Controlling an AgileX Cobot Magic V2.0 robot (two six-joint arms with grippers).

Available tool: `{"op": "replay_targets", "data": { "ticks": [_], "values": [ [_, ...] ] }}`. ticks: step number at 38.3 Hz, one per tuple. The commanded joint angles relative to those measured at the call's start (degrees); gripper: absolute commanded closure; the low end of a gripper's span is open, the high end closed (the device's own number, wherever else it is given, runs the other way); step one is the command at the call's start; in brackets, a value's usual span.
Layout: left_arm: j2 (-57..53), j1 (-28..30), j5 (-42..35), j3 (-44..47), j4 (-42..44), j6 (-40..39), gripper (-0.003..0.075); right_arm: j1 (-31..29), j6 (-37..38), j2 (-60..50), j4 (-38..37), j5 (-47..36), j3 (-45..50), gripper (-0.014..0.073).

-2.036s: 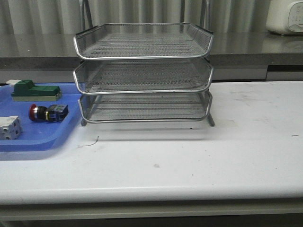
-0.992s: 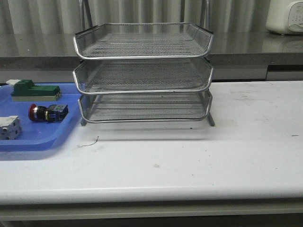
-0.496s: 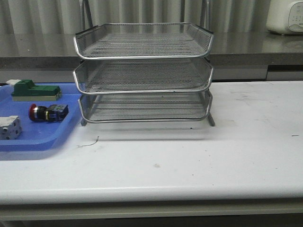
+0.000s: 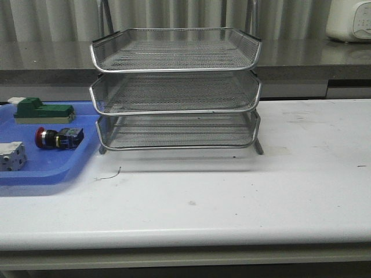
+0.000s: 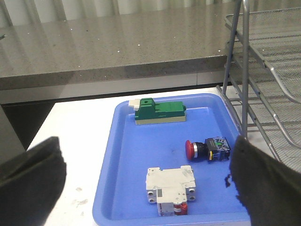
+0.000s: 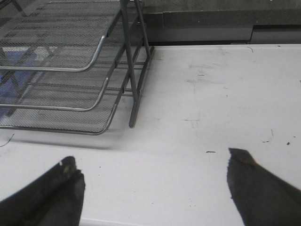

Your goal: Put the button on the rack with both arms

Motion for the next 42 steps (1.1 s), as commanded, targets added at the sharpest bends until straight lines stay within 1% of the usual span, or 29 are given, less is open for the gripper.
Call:
{"op": "replay_targets", "data": {
  "ticks": [1, 5, 13, 20, 23, 27, 31, 33, 38, 39, 42],
  "values": [
    [0.45, 0.09, -4.11, -2.08, -0.50, 0.00, 0.0048, -0.27, -0.18, 2.06, 2.95, -3.28, -2.63, -0.0039],
    [0.45, 0.09, -4.11, -2.08, -0.50, 0.00, 0.0048, -0.27, -0.18, 7.30, 7.74, -2.85, -4.56, -0.0039],
    [0.45, 0.09, -4.11, -2.08, -0.50, 0.00, 0.0048, -0.27, -0.18, 21.51, 18.14, -3.99, -10.39, -0.0039],
    [0.45, 0.09, -4.11, -2.08, -0.50, 0.00, 0.0048, -0.27, -0.30, 32.72, 23.78, -4.13, -14.57, -0.0039],
    [0.45, 0.09, -4.11, -2.08, -0.50, 0.00, 0.0048, -0.27, -1.90, 36.73, 26.19, -4.20, -16.40, -0.0039],
    [0.45, 0.09, -4.11, -2.08, -0.50, 0.00, 0.0048, -0.27, -5.14, 41.67, 31.31, -3.86, -18.79, -0.0039],
    [0.45, 0.09, -4.11, -2.08, -0.50, 0.00, 0.0048, -0.27, -10.43, 46.04, 38.45, -1.91, -21.25, -0.0039],
    [0.45, 0.09, -4.11, -2.08, -0.50, 0.00, 0.0048, -0.27, -14.42, 48.34, 43.45, -0.03, -22.57, -0.0039],
    [0.45, 0.09, -4.21, -2.08, -0.50, 0.00, 0.0048, -0.27, -26.95, 53.17, 58.03, 5.21, -24.63, -0.0039],
    [0.45, 0.09, -4.21, -2.08, -0.50, 0.00, 0.0048, -0.27, -30.06, 54.13, 62.33, 6.13, -24.87, -0.0039],
    [0.45, 0.09, -4.21, -2.08, -0.50, 0.00, 0.0048, -0.27, -38.03, 56.49, 69.73, 7.74, -24.95, -0.0039]
  ]
}}
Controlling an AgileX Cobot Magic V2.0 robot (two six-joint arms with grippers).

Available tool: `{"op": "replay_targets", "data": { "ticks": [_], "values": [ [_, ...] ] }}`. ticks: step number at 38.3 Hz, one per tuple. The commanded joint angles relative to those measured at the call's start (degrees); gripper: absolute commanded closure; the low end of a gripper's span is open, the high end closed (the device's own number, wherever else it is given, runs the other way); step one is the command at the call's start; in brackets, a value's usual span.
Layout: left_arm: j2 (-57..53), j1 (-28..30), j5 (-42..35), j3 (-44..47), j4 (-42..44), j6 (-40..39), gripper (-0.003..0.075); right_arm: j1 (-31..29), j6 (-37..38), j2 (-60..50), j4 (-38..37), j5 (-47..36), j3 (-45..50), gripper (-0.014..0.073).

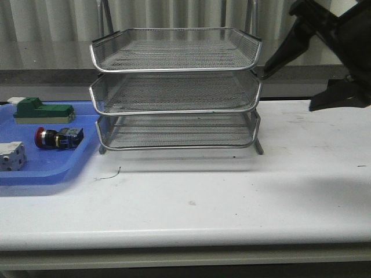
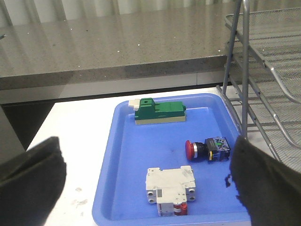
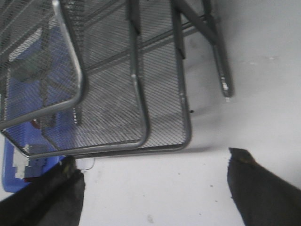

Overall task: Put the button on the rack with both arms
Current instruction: 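Move the right gripper to the front edge of the middle mesh tier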

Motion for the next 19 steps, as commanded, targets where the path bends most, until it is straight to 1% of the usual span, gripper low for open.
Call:
{"op": "replay_targets", "data": {
  "ticks": [1, 6, 9, 11, 12, 14, 17, 19],
  "values": [
    [0.45, 0.09, -4.21, -2.08, -0.50, 0.00, 0.0048, -0.27, -11.25, 0.80, 12.86, 2.56, -2.06, -0.0039],
    [0.45, 0.09, -4.21, -2.08, -0.50, 0.00, 0.0048, -0.27, -18.00, 3.91, 20.93, 4.33, -2.06, -0.0034],
    [0.45, 0.09, -4.21, -2.08, -0.50, 0.00, 0.0048, -0.27, -21.06, 5.42, 25.15, 5.67, -2.06, 0.0004],
    [0.45, 0.09, -4.21, -2.08, -0.50, 0.00, 0.0048, -0.27, -22.83, 6.38, 27.42, 6.69, -2.12, 0.0055],
    [0.45, 0.09, -4.21, -2.08, -0.50, 0.00, 0.0048, -0.27, -23.65, 6.84, 28.95, 7.19, -2.12, 0.0097],
    [0.45, 0.09, -4.21, -2.08, -0.50, 0.00, 0.0048, -0.27, -25.29, 7.54, 30.87, 8.20, -2.12, 0.0155],
    [0.45, 0.09, -4.21, -2.08, -0.50, 0.00, 0.0048, -0.27, -27.20, 8.44, 33.47, 9.51, -2.12, 0.0230],
    [0.45, 0.09, -4.21, -2.08, -0.50, 0.00, 0.0048, -0.27, -27.58, 8.92, 33.47, 10.02, -2.50, 0.0263]
  ]
}}
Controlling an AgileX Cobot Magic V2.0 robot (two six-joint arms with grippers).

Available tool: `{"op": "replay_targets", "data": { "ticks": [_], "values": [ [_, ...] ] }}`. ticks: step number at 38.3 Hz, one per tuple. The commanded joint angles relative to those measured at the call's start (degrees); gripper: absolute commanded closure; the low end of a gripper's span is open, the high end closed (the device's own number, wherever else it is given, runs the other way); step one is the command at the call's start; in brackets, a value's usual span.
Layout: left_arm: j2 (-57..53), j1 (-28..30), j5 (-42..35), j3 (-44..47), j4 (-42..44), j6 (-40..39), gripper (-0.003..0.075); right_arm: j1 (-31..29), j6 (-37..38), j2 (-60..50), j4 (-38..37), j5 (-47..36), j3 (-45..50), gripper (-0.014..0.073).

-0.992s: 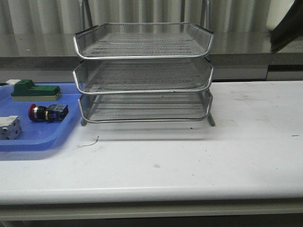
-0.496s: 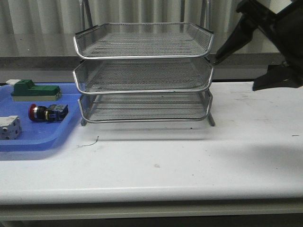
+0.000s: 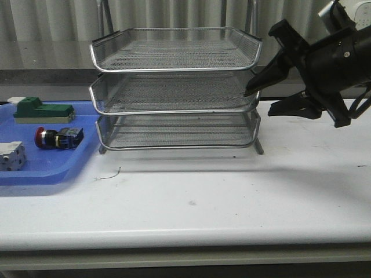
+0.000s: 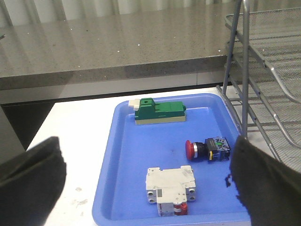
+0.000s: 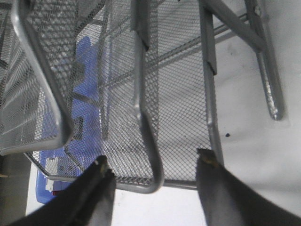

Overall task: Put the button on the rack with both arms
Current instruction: 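Move the right gripper to the front edge of the middle mesh tier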

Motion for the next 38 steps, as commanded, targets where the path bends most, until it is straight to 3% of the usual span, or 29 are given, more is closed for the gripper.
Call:
{"op": "replay_targets", "data": {
  "ticks": [1, 17, 29, 38],
  "values": [
    [0.45, 0.09, -4.21, -2.08, -0.50, 0.00, 0.0048, -0.27, -2.29, -1.33, 6.03, 4.59, -2.26, 0.0273],
    [0.45, 0.09, -4.21, -2.08, -0.50, 0.00, 0.0048, -0.27, -2.29, 2.65, 6.03, 6.20, -6.69, 0.0295],
    [0.45, 0.09, -4.21, -2.08, -0.50, 0.00, 0.0048, -0.27, -2.29, 2.86, 6.03, 6.93, -6.69, 0.0594],
    [0.45, 0.09, -4.21, -2.08, -0.50, 0.00, 0.0048, -0.27, -2.29, 2.79, 4.81, 9.74, -6.69, 0.0624]
  ]
}}
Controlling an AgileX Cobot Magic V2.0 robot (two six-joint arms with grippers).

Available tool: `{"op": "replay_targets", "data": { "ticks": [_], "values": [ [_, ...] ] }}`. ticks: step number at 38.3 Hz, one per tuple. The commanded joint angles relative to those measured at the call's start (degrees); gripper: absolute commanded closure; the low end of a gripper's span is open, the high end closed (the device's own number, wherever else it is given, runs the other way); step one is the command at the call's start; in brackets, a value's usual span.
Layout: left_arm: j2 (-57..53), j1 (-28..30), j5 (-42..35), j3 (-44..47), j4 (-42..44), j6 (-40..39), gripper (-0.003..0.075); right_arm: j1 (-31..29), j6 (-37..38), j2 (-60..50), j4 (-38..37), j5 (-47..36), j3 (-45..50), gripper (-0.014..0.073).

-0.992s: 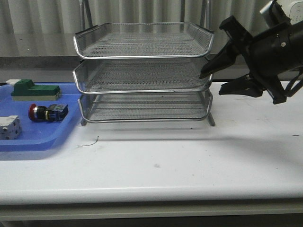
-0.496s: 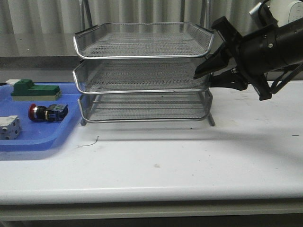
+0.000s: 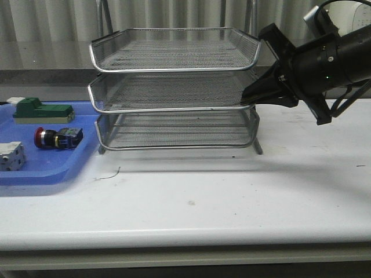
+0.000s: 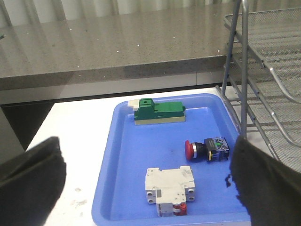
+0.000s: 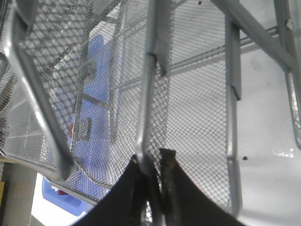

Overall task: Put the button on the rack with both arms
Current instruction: 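Move the right gripper to the front edge of the middle mesh tier, then pull the middle mesh tier toward the robot with the right gripper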

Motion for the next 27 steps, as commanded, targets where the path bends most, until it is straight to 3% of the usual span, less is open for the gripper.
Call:
{"op": "replay_targets", "data": {
  "ticks": [1, 27],
  "values": [
    [0.45, 0.09, -4.21, -2.08, -0.50, 0.00, 0.0048, -0.27, -0.23, -2.71, 3.81, 6.30, -1.41, 0.0624],
    [0.45, 0.09, -4.21, -2.08, -0.50, 0.00, 0.0048, -0.27, -10.48, -13.68, 3.62, 12.46, 18.88, 0.0624]
  ]
}}
